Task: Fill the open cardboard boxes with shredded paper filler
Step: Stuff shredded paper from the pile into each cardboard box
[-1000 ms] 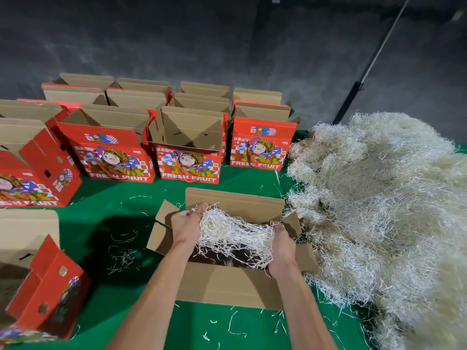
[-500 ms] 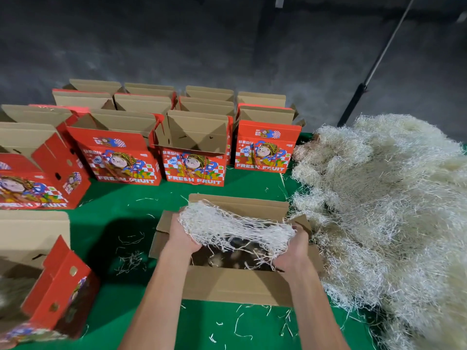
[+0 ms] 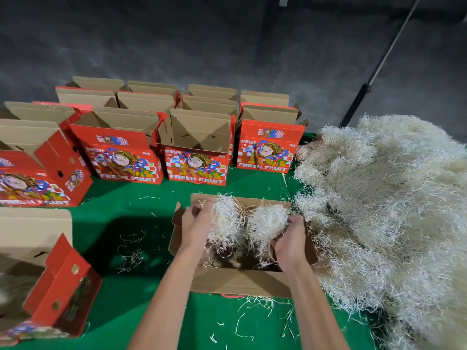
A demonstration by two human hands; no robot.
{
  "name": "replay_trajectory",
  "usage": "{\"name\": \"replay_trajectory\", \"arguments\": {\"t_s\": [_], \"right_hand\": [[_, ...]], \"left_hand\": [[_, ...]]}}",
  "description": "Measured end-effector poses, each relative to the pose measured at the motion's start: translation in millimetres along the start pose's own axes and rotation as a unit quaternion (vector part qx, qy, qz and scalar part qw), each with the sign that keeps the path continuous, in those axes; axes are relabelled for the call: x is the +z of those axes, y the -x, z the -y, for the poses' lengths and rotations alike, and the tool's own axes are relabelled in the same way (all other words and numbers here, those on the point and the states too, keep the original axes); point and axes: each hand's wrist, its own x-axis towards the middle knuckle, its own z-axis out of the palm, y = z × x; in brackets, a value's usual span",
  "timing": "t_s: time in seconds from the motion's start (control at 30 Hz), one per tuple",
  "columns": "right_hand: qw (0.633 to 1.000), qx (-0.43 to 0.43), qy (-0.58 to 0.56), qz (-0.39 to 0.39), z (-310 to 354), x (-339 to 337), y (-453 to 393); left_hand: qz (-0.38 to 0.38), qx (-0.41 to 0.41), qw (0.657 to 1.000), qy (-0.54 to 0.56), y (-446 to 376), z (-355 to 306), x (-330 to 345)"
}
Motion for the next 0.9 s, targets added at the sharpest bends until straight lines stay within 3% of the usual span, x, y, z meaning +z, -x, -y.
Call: {"name": "replay_trajectory", "arguments": {"t_s": [0.13, 0.23, 0.47, 0.7, 0.8, 0.9], "right_hand": [[0.98, -0.077, 0.168, 0.071, -9.9, 13.5, 10.1], [0.971, -0.117, 0.181, 0.099, -18.1, 19.2, 15.2], [0.891, -0.264, 0.37, 0.005, -30.1, 25.0, 15.9], [0.967, -0.202, 0.152, 0.01, -27.4, 29.8, 21.2], [0.979, -0.152, 0.133, 0.008, -28.0, 33.0, 21.7], [0.984, -0.105, 0.142, -0.024, -27.6, 37.1, 21.0]], "left_hand": [[0.04, 0.024, 0.999, -0.029, 14.3, 5.6, 12.7], [0.066, 0.012, 0.997, -0.037, 25.9, 6.9, 19.3], [0.109, 0.045, 0.988, -0.099, 39.2, 8.2, 29.2], [0.119, 0.061, 0.99, -0.053, 37.8, 4.2, 36.1], [0.08, 0.063, 0.995, -0.02, 39.9, 3.9, 42.5], [0.06, 0.043, 0.995, -0.059, 43.7, 9.2, 46.1]]}}
